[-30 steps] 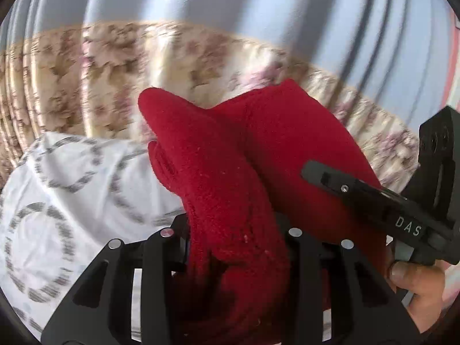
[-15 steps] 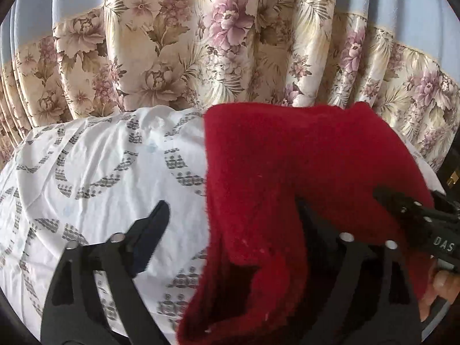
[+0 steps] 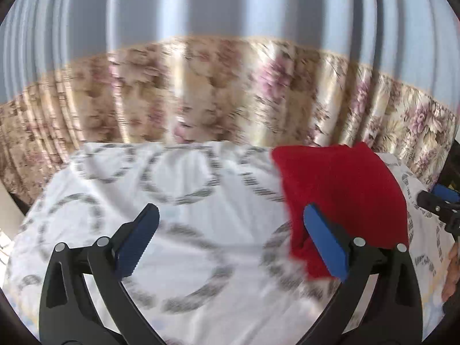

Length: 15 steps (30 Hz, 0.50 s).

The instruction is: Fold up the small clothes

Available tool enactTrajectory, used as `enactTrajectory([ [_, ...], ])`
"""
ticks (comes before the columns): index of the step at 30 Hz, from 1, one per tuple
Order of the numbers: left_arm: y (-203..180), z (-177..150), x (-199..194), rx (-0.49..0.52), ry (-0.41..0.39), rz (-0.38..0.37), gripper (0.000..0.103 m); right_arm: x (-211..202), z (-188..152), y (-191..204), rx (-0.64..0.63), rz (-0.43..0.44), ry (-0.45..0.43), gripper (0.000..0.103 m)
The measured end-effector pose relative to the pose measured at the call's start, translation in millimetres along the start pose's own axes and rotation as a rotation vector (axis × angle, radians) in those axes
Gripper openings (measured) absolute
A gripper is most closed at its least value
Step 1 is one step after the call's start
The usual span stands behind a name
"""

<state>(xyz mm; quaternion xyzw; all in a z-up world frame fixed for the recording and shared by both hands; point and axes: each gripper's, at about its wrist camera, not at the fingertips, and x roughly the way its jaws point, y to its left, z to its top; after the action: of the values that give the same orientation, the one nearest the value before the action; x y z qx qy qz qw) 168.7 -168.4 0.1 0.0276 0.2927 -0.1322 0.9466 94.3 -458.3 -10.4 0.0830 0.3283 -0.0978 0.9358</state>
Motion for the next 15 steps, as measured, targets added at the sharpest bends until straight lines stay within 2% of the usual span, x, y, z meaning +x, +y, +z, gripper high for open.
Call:
enactTrajectory([
  [3,35,-17,-39,-0.019,-0.026,0.039,0.1,-35,-19,16,0.009,-0.016,-0.012,0.1],
  [6,67,-41,-73,-0.043,-0.036,0.061,0.1,-72,-43,37,-0.01,0.018,-0.029,0.1],
  [11,90,-78,-119,0.007,-0.056,0.143,0.1,-115,-81,57,-0.055,-0.002,-0.059,0.1],
  [15,98,-98,-150,0.0,-0.055,0.155,0.1,-136,-99,64,-0.039,-0.007,-0.071,0.1],
])
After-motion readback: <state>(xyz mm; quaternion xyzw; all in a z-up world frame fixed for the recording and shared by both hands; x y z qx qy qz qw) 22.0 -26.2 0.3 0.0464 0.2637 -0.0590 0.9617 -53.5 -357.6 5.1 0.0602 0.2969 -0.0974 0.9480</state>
